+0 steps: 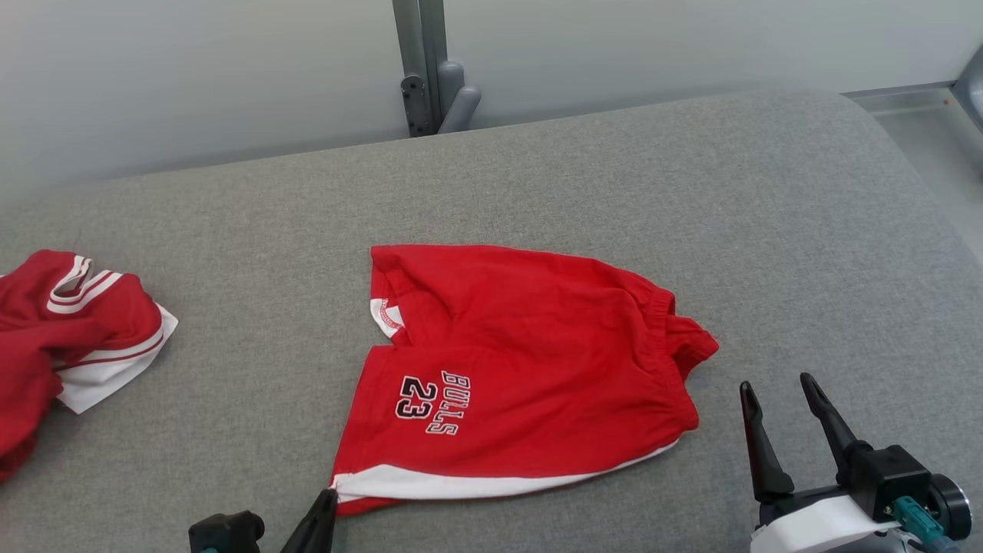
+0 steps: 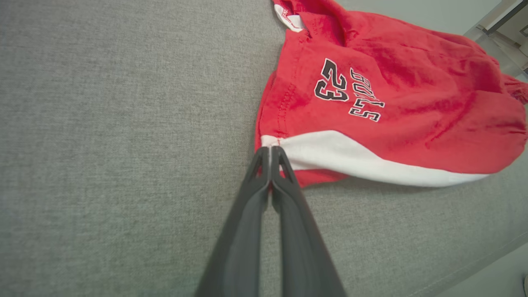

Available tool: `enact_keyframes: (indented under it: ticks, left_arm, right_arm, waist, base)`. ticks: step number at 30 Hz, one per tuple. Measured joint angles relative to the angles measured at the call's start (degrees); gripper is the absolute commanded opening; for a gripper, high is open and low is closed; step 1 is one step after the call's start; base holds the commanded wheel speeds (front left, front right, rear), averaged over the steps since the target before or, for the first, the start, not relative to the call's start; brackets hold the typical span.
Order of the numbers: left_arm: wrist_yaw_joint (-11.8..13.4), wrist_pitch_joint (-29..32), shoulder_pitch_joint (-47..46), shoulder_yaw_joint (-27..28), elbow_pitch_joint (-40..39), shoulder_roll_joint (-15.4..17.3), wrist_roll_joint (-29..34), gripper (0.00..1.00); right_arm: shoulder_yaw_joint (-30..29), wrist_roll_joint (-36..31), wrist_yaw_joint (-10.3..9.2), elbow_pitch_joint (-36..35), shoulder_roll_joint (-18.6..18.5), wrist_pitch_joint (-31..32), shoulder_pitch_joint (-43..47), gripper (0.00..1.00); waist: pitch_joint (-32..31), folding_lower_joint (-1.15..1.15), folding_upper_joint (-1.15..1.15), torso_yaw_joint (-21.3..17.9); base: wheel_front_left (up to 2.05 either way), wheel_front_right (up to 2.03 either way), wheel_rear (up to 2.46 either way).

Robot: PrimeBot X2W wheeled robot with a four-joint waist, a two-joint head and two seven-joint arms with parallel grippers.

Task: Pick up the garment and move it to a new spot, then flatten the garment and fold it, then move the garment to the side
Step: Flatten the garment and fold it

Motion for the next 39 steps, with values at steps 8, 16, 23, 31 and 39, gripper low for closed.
enact_keyframes:
  ticks: [8, 16, 23, 31, 39]
  left_arm:
    - [-0.38, -2.55, -0.98, -0.19, 3.32, -1.31, -0.37, 1.00]
    - [1.04, -6.22, -0.85, 1.15, 3.43, -1.33, -0.36, 1.00]
    - [1.41, -11.80, -0.29, 2.54, 2.55, -0.56, 2.11, 1.00]
    - [-1.14, -12.89, 0.30, 5.54, -0.70, -1.94, 9.32, 1.00]
    - [-3.10, -12.89, 1.79, 12.20, -1.22, -5.19, 13.30, 1.00]
  right_arm:
    - [0.26, 0.00, 0.00, 0.24, -0.01, 0.00, 0.30, 1.00]
    - [-0.21, -0.15, 0.00, -0.15, 0.00, 0.00, 0.52, 1.00]
    - [-1.78, -0.94, 0.00, -1.97, 0.02, 0.00, 1.15, 1.00]
    - [-3.45, -3.18, 0.00, -3.78, -0.41, 0.00, 3.43, 1.00]
    - [-2.66, -3.44, 0.00, -2.70, -1.89, 0.00, 3.40, 1.00]
  waist:
    - [-0.35, 0.00, 0.00, -0.49]
    - [-0.45, 0.00, 0.00, -0.73]
    - [-0.81, 0.00, 0.00, 0.28]
    - [-2.18, 0.00, 0.00, 3.65]
    - [-3.77, 0.00, 0.00, 6.73]
  base:
    - [0.00, 0.00, 0.00]
    - [0.00, 0.00, 0.00]
    - [0.00, 0.00, 0.00]
    - [0.00, 0.00, 0.00]
    - [0.00, 0.00, 0.00]
